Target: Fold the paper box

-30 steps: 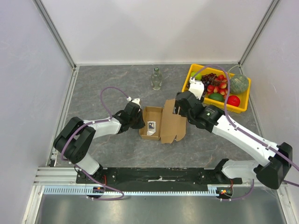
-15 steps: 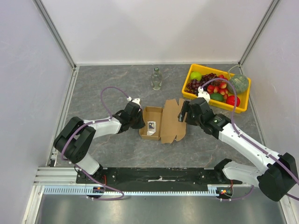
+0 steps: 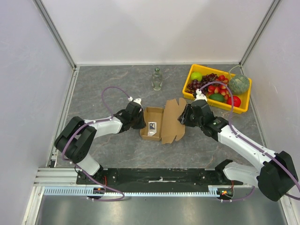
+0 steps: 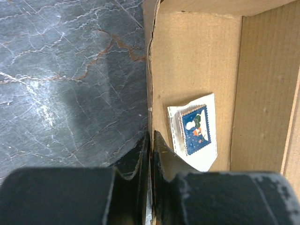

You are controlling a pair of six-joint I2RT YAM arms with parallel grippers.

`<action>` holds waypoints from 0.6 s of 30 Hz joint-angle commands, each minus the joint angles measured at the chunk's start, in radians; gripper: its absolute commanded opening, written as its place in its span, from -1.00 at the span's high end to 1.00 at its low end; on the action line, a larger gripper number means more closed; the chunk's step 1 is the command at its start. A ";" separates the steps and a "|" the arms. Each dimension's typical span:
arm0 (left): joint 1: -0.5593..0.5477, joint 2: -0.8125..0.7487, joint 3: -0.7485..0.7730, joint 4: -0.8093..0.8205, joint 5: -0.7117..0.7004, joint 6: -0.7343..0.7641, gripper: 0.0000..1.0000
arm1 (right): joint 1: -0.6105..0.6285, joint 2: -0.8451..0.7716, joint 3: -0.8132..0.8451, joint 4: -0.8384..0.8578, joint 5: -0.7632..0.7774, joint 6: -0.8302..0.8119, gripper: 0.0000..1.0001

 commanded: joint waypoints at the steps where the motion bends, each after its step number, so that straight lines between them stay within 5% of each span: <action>1: -0.002 0.030 0.014 -0.107 0.020 0.030 0.71 | -0.005 -0.001 -0.019 0.098 -0.049 -0.022 0.31; 18: -0.035 0.033 0.091 -0.182 -0.007 0.044 0.34 | -0.005 0.013 -0.011 0.199 -0.168 -0.036 0.52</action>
